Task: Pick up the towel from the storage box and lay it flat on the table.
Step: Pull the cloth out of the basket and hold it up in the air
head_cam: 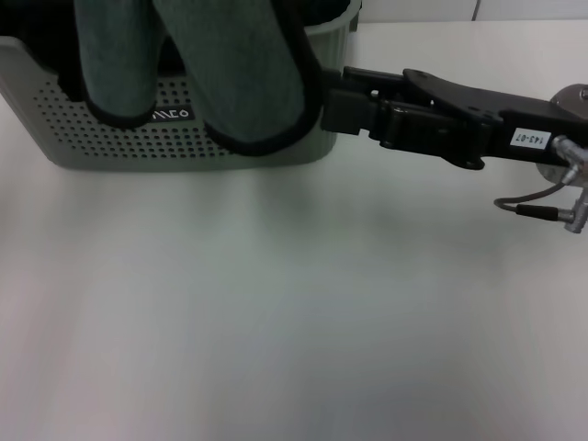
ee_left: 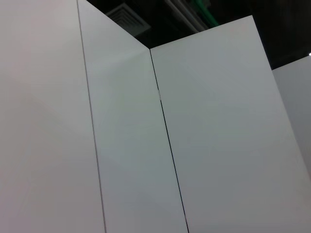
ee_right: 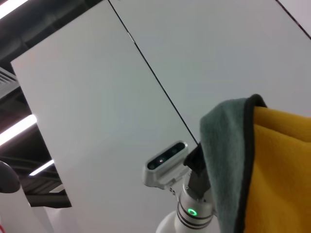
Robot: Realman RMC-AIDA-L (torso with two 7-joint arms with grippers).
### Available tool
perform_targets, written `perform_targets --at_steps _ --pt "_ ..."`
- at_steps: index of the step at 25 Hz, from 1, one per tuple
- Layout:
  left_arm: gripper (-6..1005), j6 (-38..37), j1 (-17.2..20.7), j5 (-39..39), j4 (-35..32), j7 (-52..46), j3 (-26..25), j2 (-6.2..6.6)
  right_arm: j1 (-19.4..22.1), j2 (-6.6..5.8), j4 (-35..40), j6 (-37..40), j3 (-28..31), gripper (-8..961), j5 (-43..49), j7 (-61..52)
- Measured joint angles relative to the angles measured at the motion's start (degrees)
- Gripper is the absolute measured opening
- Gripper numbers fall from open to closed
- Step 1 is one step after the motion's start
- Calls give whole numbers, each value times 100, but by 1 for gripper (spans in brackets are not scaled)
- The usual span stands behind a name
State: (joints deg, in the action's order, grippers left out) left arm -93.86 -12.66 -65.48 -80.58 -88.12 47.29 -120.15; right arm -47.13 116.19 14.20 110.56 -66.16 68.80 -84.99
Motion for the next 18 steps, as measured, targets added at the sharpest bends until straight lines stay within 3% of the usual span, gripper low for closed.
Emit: perform_targets --at_steps 11,18 --pt "78 -1 6 13 7 4 -3 1 -109 0 16 -136 -71 460 1 21" --pt "81 -1 5 17 28 5 -7 1 -209 0 0 -146 -77 296 -12 26"
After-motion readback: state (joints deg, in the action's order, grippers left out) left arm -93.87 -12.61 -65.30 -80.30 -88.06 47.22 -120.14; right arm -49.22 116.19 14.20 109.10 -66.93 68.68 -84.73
